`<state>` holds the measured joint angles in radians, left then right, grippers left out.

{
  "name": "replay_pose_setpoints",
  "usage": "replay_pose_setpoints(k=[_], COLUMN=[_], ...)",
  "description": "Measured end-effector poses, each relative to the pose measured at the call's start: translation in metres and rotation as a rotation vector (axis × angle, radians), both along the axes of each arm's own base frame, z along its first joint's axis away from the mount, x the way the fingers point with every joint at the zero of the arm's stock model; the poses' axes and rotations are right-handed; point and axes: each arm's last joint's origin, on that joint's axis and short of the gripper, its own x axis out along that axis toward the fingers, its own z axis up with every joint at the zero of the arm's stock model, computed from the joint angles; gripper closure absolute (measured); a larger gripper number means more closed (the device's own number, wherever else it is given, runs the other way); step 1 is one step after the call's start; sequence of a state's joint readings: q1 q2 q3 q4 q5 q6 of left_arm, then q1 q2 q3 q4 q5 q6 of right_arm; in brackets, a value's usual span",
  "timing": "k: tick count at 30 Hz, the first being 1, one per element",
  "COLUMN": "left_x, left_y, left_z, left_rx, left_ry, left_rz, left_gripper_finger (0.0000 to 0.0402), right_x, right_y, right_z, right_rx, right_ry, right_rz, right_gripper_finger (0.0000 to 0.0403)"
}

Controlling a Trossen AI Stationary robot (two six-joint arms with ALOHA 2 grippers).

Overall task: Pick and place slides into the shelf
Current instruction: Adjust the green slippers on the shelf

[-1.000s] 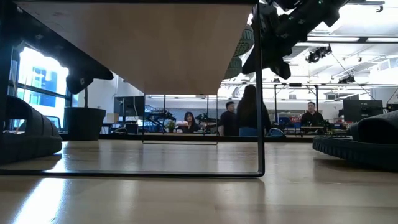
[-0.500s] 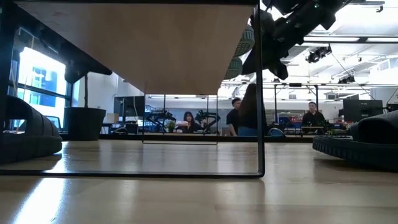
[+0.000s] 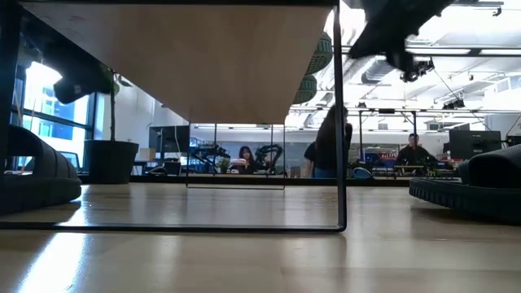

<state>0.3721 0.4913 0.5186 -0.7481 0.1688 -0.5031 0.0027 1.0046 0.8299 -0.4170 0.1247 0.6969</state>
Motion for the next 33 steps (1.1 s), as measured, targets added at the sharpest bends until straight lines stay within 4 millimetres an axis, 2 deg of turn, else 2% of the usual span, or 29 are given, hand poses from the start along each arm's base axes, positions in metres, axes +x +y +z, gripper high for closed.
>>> replay_pose_setpoints(k=[5, 9, 12, 17, 20, 33], left_x=[-0.005, -0.001, 0.003, 0.010, 0.012, 0.024], left_y=[-0.008, -0.015, -0.019, -0.024, -0.026, -0.028], left_z=[0.002, 0.002, 0.002, 0.001, 0.001, -0.004], left_rx=[-0.060, -0.067, -0.055, -0.017, -0.007, -0.016], left_ry=[-0.033, -0.039, -0.025, -0.016, -0.011, 0.026], left_rz=[-0.073, -0.159, -0.181, -0.185, -0.185, -0.184], left_gripper_finger=[0.0402, 0.0402, 0.0402, 0.0402, 0.0402, 0.0402], right_x=[-0.002, 0.010, 0.024, 0.047, 0.053, 0.052], right_y=[0.041, 0.066, 0.077, 0.086, 0.088, 0.087], right_z=[-0.001, -0.011, -0.020, -0.036, -0.040, -0.043], right_rx=[0.056, 0.068, 0.075, 0.093, 0.101, 0.095], right_ry=[-0.012, -0.012, -0.023, -0.040, -0.052, -0.029], right_rz=[0.063, 0.057, 0.061, 0.091, 0.091, 0.078], right_gripper_finger=[0.0403, 0.0403, 0.0403, 0.0403, 0.0403, 0.0403])
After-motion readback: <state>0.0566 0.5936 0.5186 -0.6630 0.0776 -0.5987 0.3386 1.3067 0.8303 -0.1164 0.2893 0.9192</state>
